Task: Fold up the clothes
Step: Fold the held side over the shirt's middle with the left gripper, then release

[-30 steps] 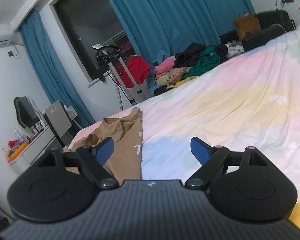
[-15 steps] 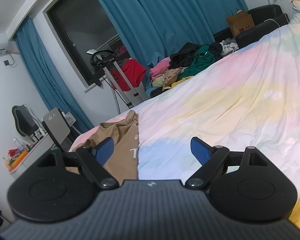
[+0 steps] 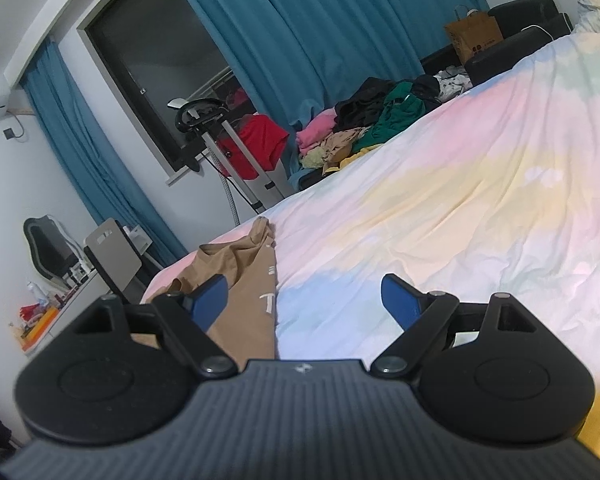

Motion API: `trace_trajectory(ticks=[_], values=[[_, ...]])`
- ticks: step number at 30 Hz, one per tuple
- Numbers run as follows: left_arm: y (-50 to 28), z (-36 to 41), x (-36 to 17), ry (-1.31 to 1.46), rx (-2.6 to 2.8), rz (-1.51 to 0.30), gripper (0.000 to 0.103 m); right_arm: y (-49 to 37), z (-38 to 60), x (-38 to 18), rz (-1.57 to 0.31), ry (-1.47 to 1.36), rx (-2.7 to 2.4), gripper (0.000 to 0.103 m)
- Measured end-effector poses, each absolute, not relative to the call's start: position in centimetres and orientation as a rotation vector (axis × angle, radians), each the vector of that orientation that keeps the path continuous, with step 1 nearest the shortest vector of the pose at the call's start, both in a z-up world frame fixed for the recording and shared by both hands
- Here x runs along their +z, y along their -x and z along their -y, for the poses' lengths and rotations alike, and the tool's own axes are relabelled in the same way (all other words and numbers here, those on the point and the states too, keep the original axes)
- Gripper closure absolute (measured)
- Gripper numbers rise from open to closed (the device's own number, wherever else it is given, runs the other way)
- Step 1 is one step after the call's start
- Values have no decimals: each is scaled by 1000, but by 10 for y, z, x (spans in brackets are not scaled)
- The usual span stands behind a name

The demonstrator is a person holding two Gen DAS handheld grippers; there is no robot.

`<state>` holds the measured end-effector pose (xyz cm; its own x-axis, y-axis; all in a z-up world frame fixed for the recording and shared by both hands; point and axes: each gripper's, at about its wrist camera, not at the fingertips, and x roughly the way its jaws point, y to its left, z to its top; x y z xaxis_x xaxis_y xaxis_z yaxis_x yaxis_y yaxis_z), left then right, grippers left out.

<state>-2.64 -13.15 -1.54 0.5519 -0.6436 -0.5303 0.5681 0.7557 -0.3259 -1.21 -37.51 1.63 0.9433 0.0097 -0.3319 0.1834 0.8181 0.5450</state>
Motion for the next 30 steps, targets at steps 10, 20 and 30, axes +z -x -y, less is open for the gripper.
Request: trace_trajectory(ticks=[10,20,30], values=[[50,19,-24,261,-480,-864,98,9,354,22,-366,-536,-55,18],[15,8,-34,387,-491,-881,46,3,323,21,-418,-475,10,18],[-21,33,-73,345,-541,-1016,93,-4,320,15,-453,-494,25,18]])
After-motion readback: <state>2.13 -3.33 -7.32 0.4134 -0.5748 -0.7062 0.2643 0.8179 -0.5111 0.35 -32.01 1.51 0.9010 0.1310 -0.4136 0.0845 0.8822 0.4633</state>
